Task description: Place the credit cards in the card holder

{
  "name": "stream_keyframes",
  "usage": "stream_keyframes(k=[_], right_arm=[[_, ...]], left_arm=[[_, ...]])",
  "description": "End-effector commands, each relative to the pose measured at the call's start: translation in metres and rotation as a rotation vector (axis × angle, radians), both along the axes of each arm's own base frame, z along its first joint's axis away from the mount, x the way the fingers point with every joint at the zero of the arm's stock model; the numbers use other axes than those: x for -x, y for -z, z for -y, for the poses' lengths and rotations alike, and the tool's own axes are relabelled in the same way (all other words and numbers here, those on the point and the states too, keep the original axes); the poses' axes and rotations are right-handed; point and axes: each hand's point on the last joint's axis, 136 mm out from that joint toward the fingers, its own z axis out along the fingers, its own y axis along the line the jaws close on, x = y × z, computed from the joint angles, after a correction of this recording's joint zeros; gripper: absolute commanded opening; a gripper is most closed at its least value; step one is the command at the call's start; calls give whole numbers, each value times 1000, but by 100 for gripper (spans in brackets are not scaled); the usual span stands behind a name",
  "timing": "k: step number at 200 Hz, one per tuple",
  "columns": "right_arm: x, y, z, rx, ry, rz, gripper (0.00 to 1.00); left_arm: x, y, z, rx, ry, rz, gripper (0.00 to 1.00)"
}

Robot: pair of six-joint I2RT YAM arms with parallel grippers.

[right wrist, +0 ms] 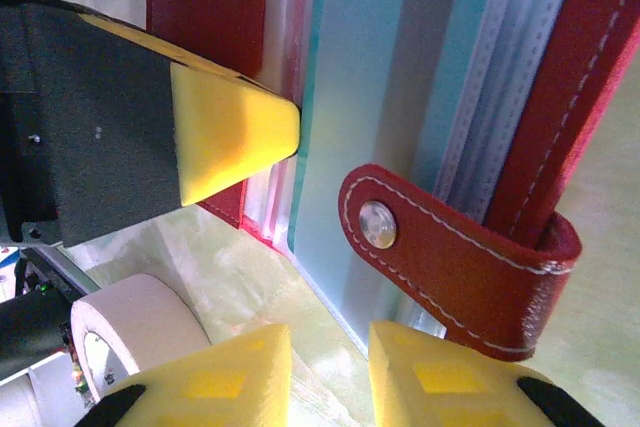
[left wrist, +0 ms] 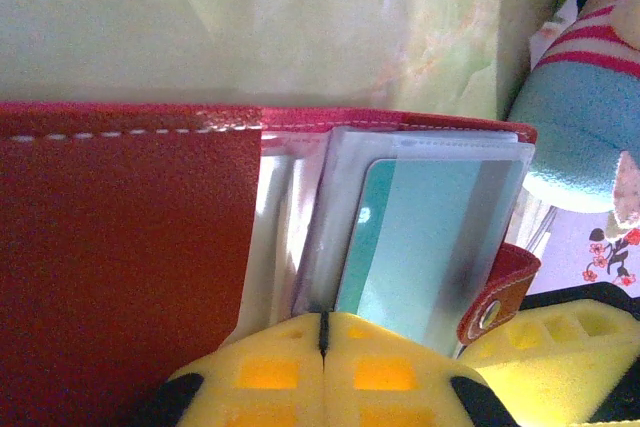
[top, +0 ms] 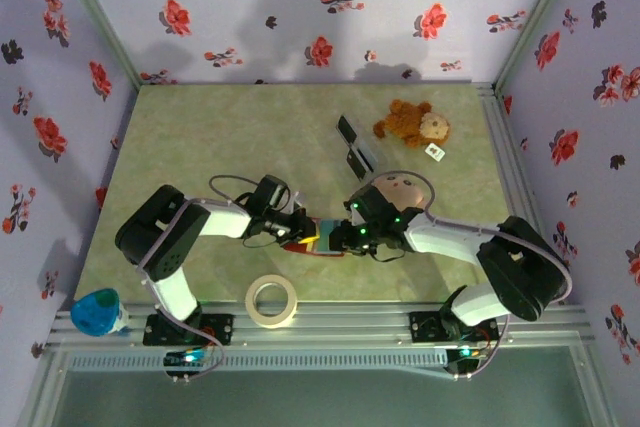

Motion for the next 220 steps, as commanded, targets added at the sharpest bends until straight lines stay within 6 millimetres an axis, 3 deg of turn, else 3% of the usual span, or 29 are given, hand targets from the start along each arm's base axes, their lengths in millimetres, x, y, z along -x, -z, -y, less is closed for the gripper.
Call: stream_keyframes(k=[1,53,107,168,220], right_arm=[[2,-1,1,9,1,-1,31],[5,-2,13,18,12,10,32],[5,2,8,-1,18,-14,22],[4,9,13,38,8,-1,31],[3,10,5,8,-5,-12,19]], left_arm=[[7,20,-9,-49,-20,-57,4],[6,17,-8,-41,-19,-56,4],[6,15,-7,-36,-13,-56,4],[7,16,-7,-31,-17,-55,4],[8,16,-7,-26,-15,-58,4]])
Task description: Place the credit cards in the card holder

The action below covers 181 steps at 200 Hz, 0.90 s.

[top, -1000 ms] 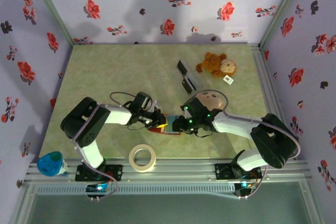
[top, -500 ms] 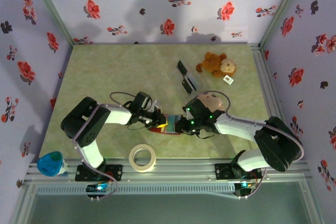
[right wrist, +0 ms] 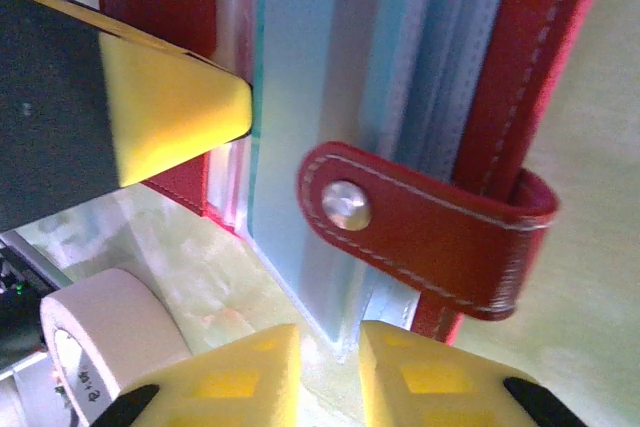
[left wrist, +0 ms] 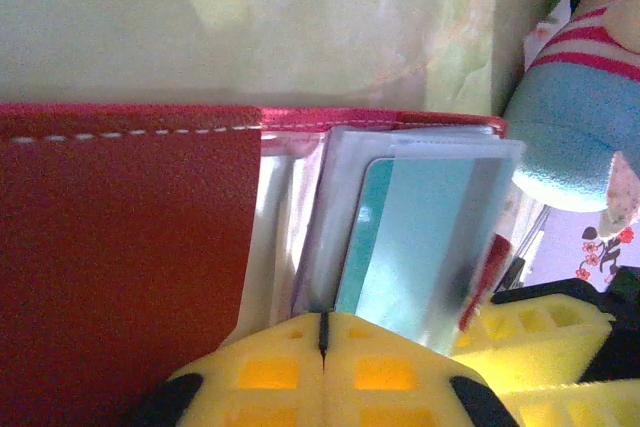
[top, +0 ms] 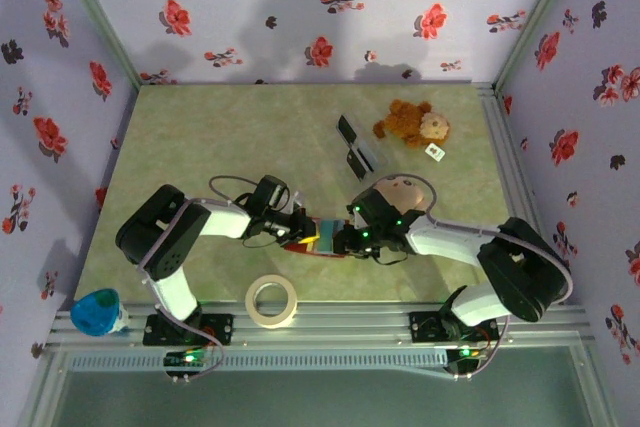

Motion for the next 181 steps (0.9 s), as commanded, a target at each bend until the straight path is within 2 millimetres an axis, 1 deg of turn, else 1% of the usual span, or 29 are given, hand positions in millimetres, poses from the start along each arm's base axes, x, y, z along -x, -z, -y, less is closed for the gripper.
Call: stream_keyframes(k=[1,18,65,72,85,108,129,146,164,181], right_arm=[[-2,0,-3,-17,-9,5,19],[-3,-3,-3,-16,-16,11,17],[-5,-7,-6,-23,-29,29,17],[-5,-9,-8,-34,-33,28,19],[-6,-12,-10,-42,-34,36,26],[-7,-19,-11,-61,-43,60,28],[-7,-27,-18,-109,-61,75,25],[-9,-29,-21,-125,-64,83,20],[-11,-30,-25,-134,-67,90,20],[-14,-31,-29,-141,-69,95,23]], left_arm=[[7,17,-8,-39,-16,-53,4],[8,18,-9,-40,-18,-56,4],[8,18,-8,-33,-22,-56,4],[7,18,-8,-31,-22,-55,4],[8,17,-8,-29,-22,-54,4],[7,16,-7,-25,-24,-50,4],[5,14,-6,-13,-33,-47,5],[4,13,-7,-10,-42,-39,7],[4,14,-7,-12,-40,-37,7],[3,15,-6,-10,-44,-41,6]])
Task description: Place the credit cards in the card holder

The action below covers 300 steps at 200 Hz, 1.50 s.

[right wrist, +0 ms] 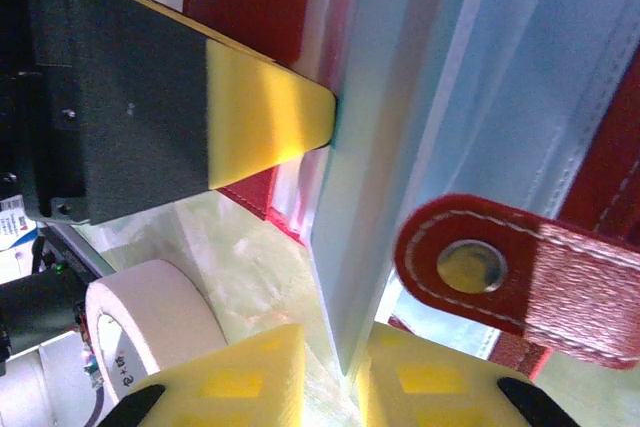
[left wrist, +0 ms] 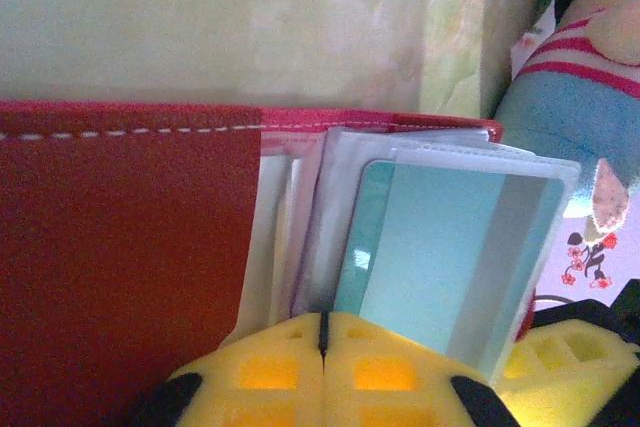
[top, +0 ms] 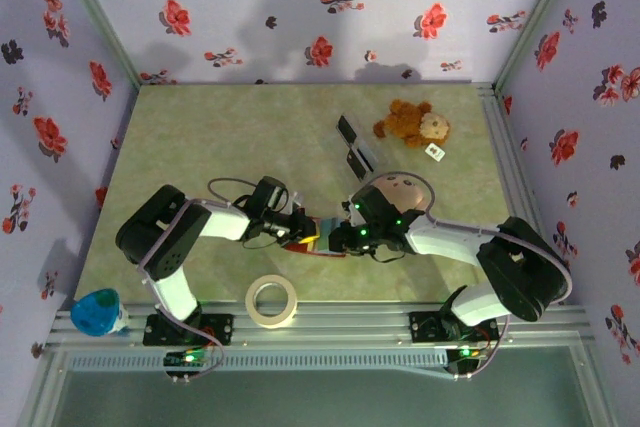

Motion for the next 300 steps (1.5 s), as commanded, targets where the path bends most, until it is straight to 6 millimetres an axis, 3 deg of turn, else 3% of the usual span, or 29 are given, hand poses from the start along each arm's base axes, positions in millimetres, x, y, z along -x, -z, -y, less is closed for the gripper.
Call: stream_keyframes(k=[1,22,70,140,207,255,300], right_arm=[[-10,-16,-14,-58,-22,48,23],[-12,-17,-19,-62,-25,52,28],[-14,-18,-27,-66,-45,60,33],[-22,-24,-34,-89,-46,97,40],[-27,-22,-42,-107,-48,104,29],[-27,-19,-50,-109,-63,87,30],[-29,-18,-54,-98,-65,91,23]], left_arm=[[5,16,-7,-36,-21,-42,6],[3,12,-6,-21,-27,-32,7],[-2,9,-14,-25,-62,-21,25],[-10,2,-36,-38,-98,-14,30],[-11,4,-39,-36,-95,-25,24],[-11,3,-37,-20,-95,-29,21],[-15,-9,-35,48,-99,-29,32]])
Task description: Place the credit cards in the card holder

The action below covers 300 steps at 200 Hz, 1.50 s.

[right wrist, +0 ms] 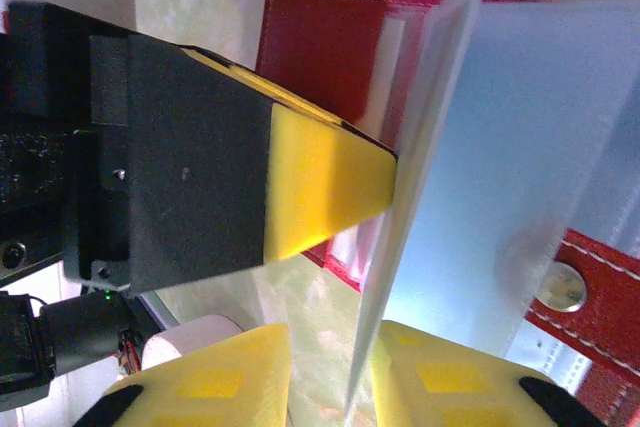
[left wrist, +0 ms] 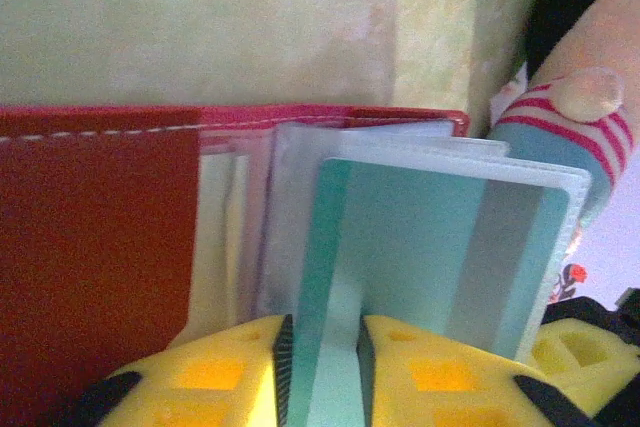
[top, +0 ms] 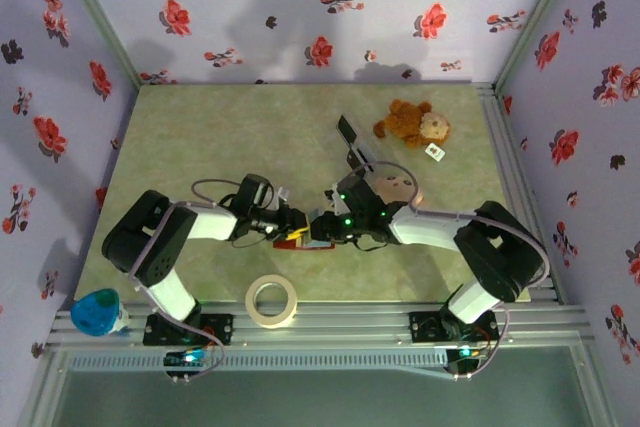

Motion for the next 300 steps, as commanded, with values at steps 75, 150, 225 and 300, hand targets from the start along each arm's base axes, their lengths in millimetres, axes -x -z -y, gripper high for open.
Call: stream_keyframes(k=[75,150,225,300], right_arm=[[-3,6,-2,77,6,28,9],[-2,15,11,218,17,42,6],[6,2,-12,258,-74,104,30],[14,-18,-53,165,-177,146,38]], left_arm=[[-1,-6,-18,7,-36,-14,40],[-10,-46,-47,-136,-64,90,47],[6,-17,-107,-426,-109,112,28],[-3,-39,-111,-341,-154,134,38]])
